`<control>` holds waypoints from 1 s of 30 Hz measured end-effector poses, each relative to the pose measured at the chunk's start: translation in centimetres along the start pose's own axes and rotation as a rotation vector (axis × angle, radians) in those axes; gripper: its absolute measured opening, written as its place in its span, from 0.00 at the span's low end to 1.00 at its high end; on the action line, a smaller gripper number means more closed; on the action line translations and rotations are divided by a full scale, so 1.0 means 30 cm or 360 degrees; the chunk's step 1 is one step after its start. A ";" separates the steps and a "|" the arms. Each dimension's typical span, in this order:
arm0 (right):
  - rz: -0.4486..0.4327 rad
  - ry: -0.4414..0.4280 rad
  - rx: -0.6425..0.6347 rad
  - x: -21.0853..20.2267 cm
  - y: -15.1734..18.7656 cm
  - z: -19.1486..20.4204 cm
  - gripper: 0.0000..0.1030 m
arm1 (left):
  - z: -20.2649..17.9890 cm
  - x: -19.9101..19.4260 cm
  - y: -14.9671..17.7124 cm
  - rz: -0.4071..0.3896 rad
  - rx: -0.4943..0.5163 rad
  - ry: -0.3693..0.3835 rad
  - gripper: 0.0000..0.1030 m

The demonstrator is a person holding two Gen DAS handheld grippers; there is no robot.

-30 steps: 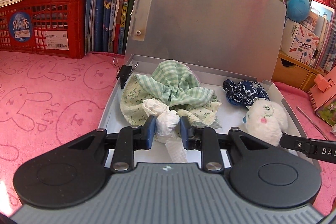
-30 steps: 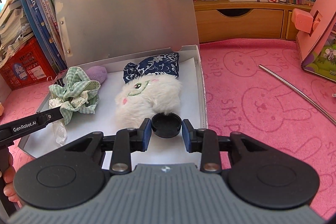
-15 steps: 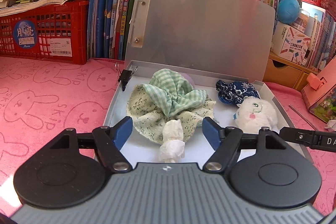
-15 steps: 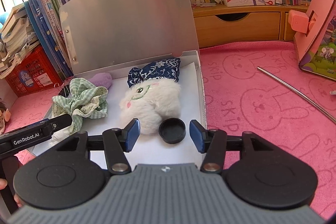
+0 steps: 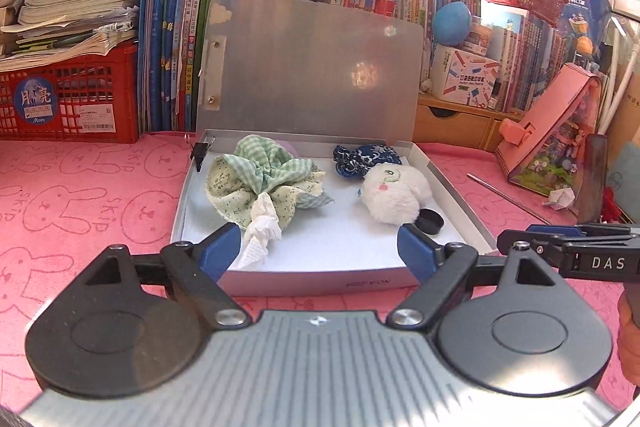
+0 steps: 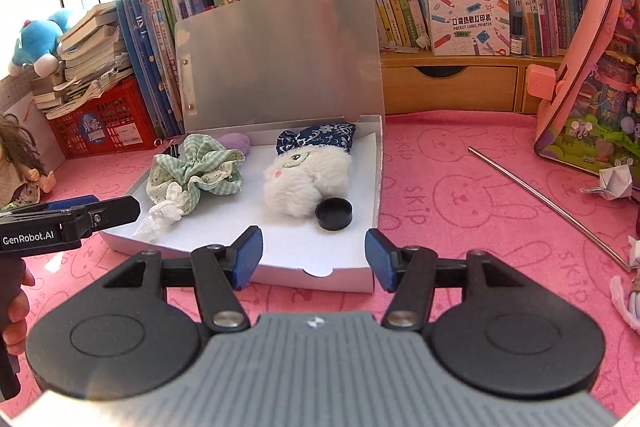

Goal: Organize objects
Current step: 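Lift both open tools up out of the box, then move left tool to red-yellow crocheted strip while right tool moves to black lid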

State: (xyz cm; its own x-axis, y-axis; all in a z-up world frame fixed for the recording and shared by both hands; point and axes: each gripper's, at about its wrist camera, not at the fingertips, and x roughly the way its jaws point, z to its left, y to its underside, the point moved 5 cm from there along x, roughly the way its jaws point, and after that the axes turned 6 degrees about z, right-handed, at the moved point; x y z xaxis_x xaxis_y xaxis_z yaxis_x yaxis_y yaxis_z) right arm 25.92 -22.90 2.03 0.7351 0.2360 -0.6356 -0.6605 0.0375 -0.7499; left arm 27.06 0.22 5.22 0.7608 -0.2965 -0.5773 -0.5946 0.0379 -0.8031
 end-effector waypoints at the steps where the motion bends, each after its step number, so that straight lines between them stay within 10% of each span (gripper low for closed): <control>1: -0.0006 -0.0011 -0.0007 -0.019 0.013 0.003 0.69 | -0.017 -0.025 0.019 -0.0003 0.0019 0.0020 0.86; 11: -0.0100 0.0003 -0.0165 -0.197 0.157 0.043 0.71 | -0.129 -0.213 0.188 0.0014 0.0111 0.0231 0.87; 30: -0.0170 0.0171 -0.0198 -0.440 0.507 0.083 0.73 | -0.157 -0.496 0.534 0.0022 0.0154 0.0180 0.88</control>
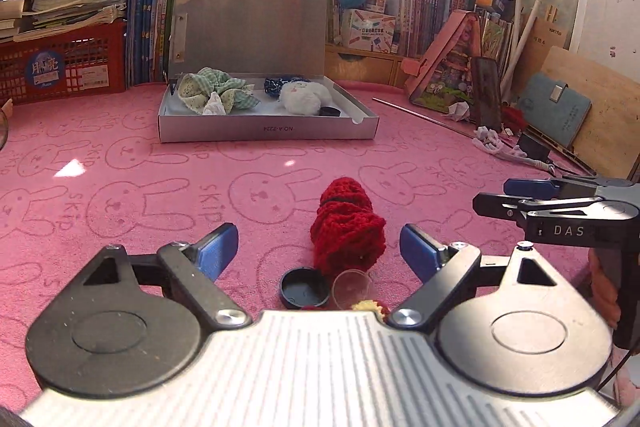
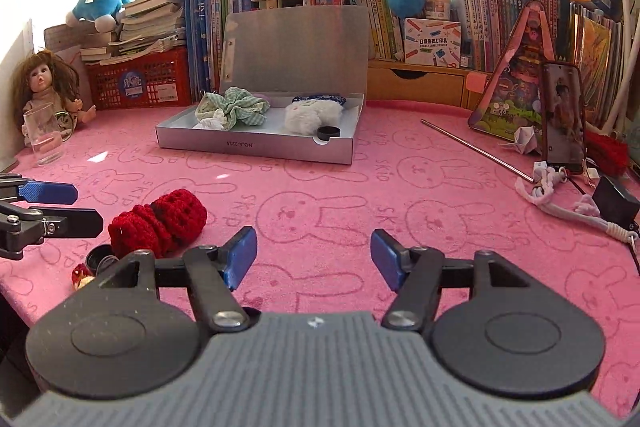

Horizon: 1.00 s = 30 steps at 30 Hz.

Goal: Organize objects
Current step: 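Move left tool to red-yellow crocheted strip while right tool moves to black lid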

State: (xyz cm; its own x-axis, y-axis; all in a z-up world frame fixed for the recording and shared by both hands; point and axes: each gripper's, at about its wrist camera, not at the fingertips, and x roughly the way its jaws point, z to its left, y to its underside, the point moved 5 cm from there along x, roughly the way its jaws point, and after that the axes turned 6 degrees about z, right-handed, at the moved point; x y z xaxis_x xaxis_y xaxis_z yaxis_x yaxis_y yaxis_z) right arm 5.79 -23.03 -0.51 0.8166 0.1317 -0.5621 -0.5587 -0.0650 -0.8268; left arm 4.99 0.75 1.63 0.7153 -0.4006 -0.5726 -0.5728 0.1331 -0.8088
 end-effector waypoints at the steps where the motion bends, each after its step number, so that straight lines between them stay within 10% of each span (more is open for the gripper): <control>1: 0.0002 0.0006 0.0001 -0.008 0.010 0.002 0.73 | -0.007 -0.009 0.011 0.0004 0.0003 0.0002 0.88; 30: 0.0087 0.0103 0.0004 -0.074 0.184 0.008 0.73 | -0.172 0.037 0.173 0.0104 0.0244 -0.0038 0.84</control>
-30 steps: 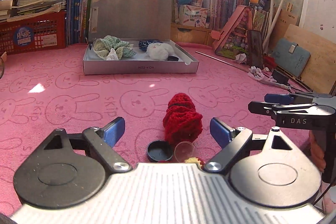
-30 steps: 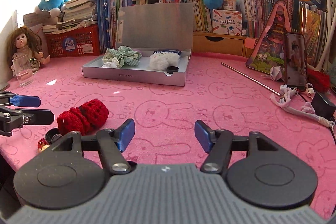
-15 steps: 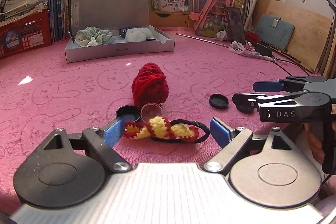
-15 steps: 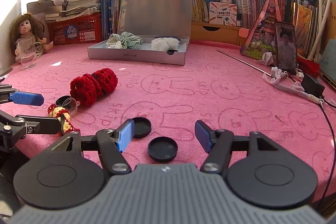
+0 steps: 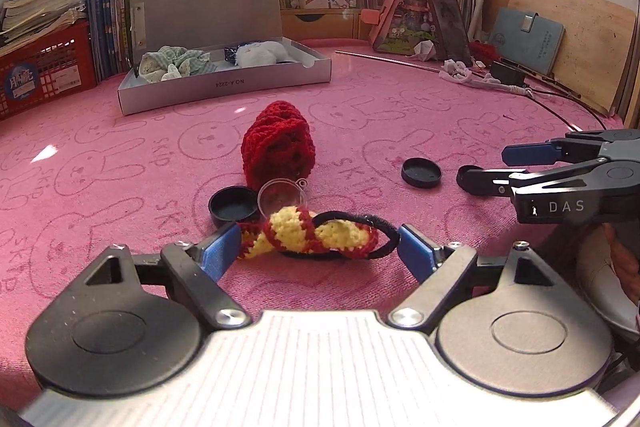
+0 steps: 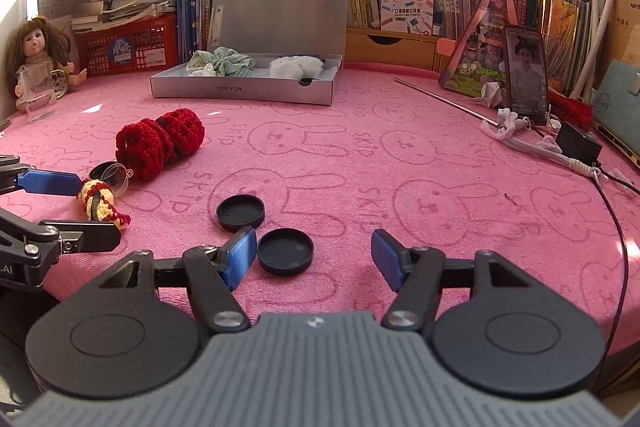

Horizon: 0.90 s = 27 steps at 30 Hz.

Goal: Organize objects
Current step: 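Move left tool to red-yellow crocheted strip while right tool moves to black lid, then close left tool on crocheted strip while right tool closes on black lid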

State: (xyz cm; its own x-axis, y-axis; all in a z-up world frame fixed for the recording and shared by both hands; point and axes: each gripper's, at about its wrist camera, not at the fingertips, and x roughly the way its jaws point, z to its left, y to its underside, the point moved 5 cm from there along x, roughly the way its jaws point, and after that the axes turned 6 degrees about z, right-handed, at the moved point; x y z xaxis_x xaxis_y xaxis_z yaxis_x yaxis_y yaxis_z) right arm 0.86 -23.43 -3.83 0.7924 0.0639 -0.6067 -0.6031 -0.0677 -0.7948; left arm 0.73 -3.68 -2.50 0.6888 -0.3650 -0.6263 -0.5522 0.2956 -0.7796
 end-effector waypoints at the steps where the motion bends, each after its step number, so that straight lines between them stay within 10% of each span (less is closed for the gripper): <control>1: 0.0002 -0.0003 0.0001 0.001 0.002 0.001 0.73 | 0.000 0.000 0.002 -0.0004 0.0005 -0.0012 0.83; 15: 0.0012 -0.0029 -0.0085 0.005 0.009 0.031 0.68 | -0.002 -0.002 0.003 -0.0040 0.0063 -0.0060 0.60; 27: -0.0007 -0.0059 -0.0097 0.002 0.004 0.041 0.36 | -0.002 -0.014 -0.019 -0.0073 0.0045 -0.0037 0.38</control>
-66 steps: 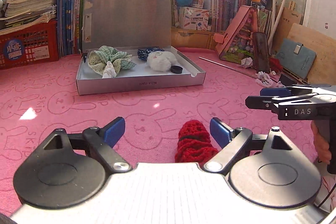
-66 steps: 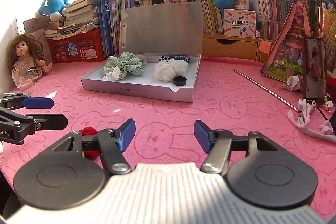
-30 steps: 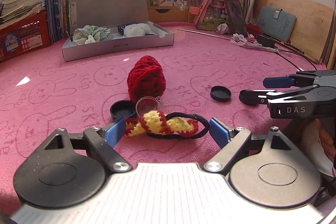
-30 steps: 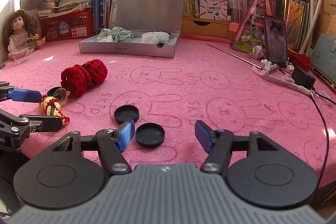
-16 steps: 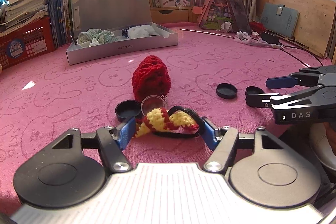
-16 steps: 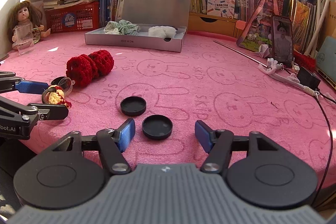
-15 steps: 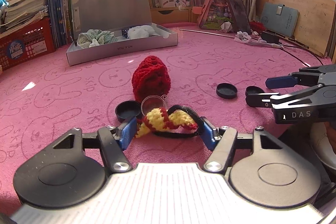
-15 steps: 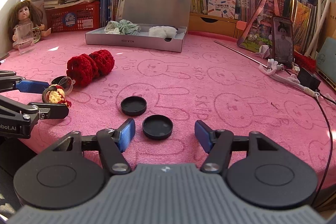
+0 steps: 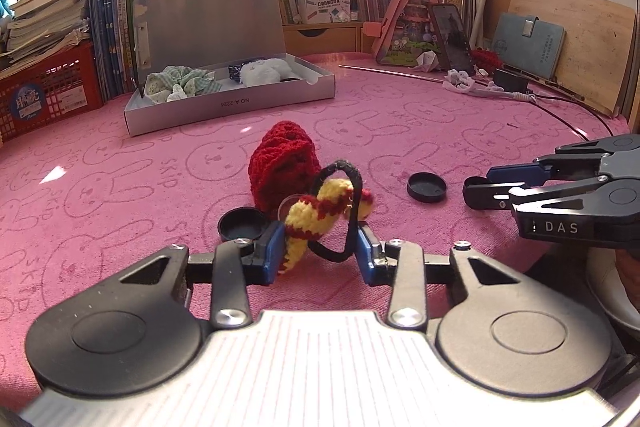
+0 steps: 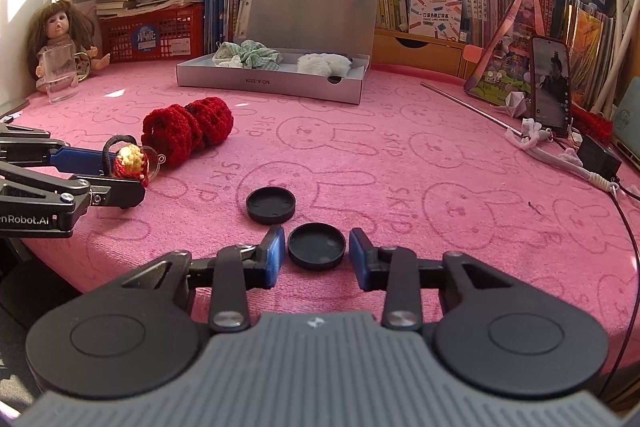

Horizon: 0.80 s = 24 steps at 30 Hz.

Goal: Organize objects
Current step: 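Close left tool on crocheted strip while right tool closes on black lid, then carry crocheted strip and black lid into the white box and open both tools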

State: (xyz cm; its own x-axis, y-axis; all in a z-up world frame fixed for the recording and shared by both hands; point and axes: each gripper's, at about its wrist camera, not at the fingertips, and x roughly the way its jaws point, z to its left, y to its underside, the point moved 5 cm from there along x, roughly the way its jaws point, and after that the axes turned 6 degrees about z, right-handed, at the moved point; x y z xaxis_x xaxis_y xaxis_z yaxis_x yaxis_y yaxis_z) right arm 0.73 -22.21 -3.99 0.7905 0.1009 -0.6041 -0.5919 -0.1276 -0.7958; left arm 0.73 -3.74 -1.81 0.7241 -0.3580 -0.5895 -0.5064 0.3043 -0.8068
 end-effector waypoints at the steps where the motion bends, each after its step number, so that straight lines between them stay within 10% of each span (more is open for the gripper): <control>1: -0.0002 0.0001 0.0008 0.000 -0.001 -0.004 0.36 | -0.001 -0.001 -0.003 -0.0004 -0.0001 0.0009 0.37; 24: -0.0008 0.0006 0.0076 0.007 0.000 -0.019 0.36 | -0.026 0.075 -0.020 0.0016 0.0053 0.0046 0.37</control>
State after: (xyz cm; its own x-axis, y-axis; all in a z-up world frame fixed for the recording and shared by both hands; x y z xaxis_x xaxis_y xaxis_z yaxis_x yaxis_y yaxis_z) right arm 0.98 -22.75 -4.09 0.7942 0.0977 -0.5998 -0.5945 -0.0795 -0.8001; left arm 2.28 -5.42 -2.69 0.7050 -0.3797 -0.5990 -0.4977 0.3369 -0.7993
